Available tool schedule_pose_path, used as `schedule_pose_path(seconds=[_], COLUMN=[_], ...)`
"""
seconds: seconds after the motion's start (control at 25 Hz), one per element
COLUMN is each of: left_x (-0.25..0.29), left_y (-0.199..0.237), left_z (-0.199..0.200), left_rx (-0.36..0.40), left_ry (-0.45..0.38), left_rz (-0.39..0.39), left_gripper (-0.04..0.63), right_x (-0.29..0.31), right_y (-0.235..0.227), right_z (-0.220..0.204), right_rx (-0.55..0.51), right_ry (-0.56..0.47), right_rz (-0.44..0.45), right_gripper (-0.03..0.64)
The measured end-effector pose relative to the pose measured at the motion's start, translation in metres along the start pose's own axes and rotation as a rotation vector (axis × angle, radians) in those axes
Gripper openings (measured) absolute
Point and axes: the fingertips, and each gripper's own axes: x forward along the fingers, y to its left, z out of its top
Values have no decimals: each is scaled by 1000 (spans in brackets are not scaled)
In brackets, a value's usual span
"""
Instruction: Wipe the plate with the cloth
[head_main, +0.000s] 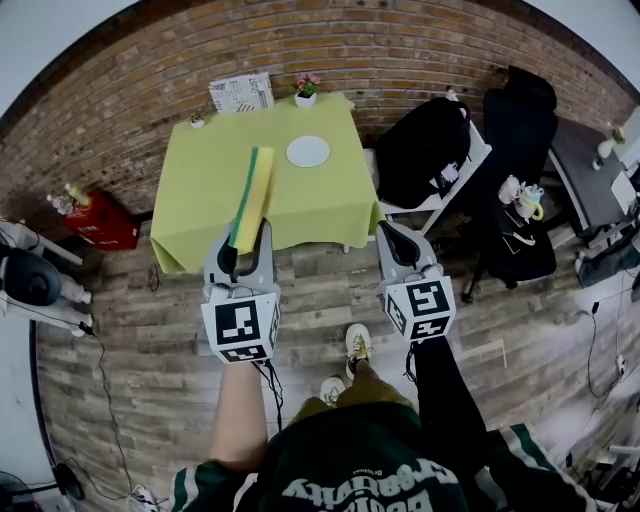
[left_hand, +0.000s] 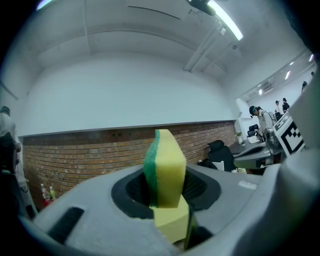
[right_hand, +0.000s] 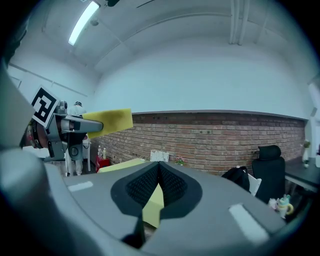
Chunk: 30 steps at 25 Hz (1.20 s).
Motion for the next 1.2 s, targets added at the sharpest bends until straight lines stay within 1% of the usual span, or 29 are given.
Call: schedule_pose_path(seconds=[0.2,0.44,0.84,1.2], left_x=[34,82,153,192], left_y=[0,5,21,25], left_z=[-1,-2,-5,-12], left_rx=[6,15,10,-5], left_ry=[-2,13,32,48], left_rz=[3,11,69,114], left_gripper=[133,133,135,135], right_x=[28,76,158,204], right_y=[-24,-52,-87,-113], right_z=[0,3,6,5], right_rx=[-4,-6,13,25], right_ry=[2,8,4,0], right_rz=[11,43,120,169], right_gripper=[14,14,14,14])
